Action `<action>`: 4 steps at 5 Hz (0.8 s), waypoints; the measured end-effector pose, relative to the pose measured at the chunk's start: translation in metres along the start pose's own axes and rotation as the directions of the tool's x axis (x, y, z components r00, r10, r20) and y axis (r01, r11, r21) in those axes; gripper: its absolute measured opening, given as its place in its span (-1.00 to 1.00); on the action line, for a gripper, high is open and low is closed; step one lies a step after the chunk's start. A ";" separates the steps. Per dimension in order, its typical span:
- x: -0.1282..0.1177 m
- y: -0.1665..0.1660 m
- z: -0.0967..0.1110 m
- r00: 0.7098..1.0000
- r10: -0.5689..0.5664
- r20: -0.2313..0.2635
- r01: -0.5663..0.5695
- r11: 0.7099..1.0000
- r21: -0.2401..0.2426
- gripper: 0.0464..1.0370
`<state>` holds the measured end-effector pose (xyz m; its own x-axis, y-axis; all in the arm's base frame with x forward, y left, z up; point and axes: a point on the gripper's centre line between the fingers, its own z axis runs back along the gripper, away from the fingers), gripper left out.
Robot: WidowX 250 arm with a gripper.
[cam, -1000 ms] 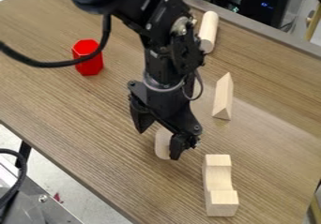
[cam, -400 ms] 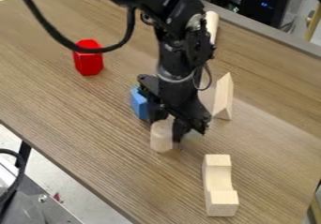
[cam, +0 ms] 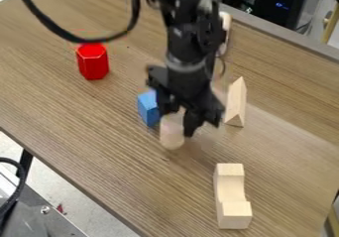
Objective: Put the cylinder block on top of the red hexagon block
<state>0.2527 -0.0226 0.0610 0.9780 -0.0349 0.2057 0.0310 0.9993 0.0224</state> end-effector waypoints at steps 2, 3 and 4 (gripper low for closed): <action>0.028 0.025 0.031 0.998 0.030 0.052 -0.030 1.000 0.005 -0.14; 0.047 0.060 0.029 0.993 0.103 0.050 -0.104 0.994 0.027 -0.14; 0.058 0.094 0.030 0.982 0.179 0.054 -0.180 0.983 0.028 -0.14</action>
<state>0.3059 0.0690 0.1043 0.9551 0.1434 0.2591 -0.1517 0.9884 0.0123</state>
